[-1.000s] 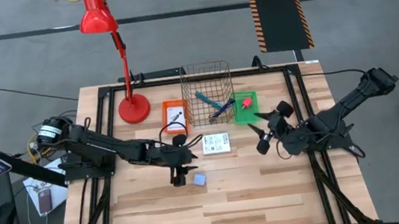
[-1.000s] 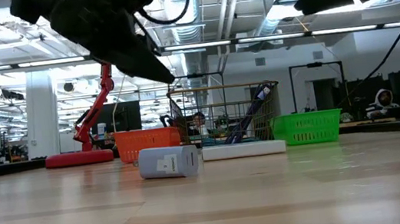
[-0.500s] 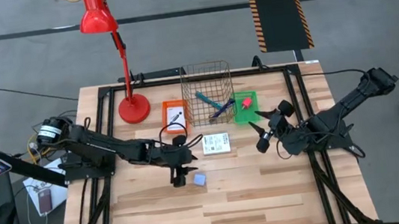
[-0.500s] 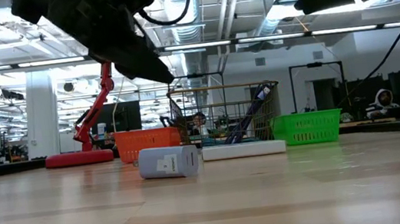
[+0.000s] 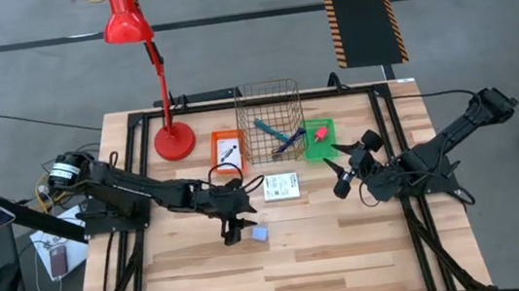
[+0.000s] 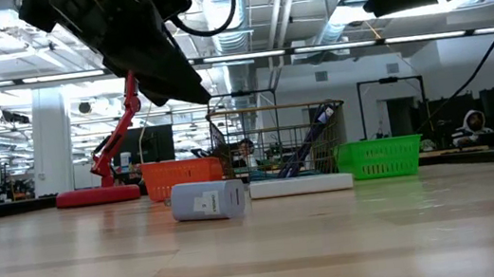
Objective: Pick and place items into bin
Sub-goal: Put the white charger adapter into the green basket
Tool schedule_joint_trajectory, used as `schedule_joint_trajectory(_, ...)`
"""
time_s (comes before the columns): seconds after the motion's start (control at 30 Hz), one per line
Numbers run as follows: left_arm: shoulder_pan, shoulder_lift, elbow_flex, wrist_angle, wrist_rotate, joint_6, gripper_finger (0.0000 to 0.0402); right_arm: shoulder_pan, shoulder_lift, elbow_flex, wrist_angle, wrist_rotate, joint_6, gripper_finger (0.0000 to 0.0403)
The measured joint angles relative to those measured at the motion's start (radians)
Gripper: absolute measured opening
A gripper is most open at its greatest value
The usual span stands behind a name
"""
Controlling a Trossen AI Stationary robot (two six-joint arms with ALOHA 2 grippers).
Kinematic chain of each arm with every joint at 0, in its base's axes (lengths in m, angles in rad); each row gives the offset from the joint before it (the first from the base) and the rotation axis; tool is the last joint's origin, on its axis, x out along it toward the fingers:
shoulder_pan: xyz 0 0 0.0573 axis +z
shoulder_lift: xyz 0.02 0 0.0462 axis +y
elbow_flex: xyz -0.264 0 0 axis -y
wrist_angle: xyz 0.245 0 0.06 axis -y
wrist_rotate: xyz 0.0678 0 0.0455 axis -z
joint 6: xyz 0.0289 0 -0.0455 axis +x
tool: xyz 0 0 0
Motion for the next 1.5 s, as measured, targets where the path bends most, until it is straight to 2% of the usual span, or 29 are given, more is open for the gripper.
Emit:
schedule_joint_trajectory(0.13,0.0,0.0,0.0,-0.015,0.018,-0.003,0.0166,0.0,0.0,0.0,0.0,0.0,-0.001,0.0203)
schedule_joint_trajectory(0.53,0.0,-0.001,0.0,-0.063,0.014,0.036,0.0225,0.0,0.0,0.0,0.0,0.001,-0.018,0.0203)
schedule_joint_trajectory(0.73,0.0,-0.001,0.009,-0.087,0.009,0.051,0.0226,0.0,0.0,0.0,0.0,0.002,-0.026,0.0202)
schedule_joint_trajectory(1.0,0.0,0.004,0.1,-0.198,-0.026,0.112,0.0226,0.0,0.0,0.0,0.0,0.002,-0.027,0.0202)
schedule_joint_trajectory(1.13,0.0,0.069,0.152,-0.258,-0.024,0.148,0.0226,0.0,0.0,0.0,0.0,0.002,-0.027,0.0202)
schedule_joint_trajectory(1.3,0.0,0.21,0.257,-0.309,0.052,0.172,0.0226,0.0,0.0,0.001,-0.001,0.001,-0.027,0.0202)
schedule_joint_trajectory(1.5,0.0,0.325,0.4,-0.484,0.111,0.214,0.0226,0.0,0.0,0.001,-0.003,0.0,-0.027,0.0202)
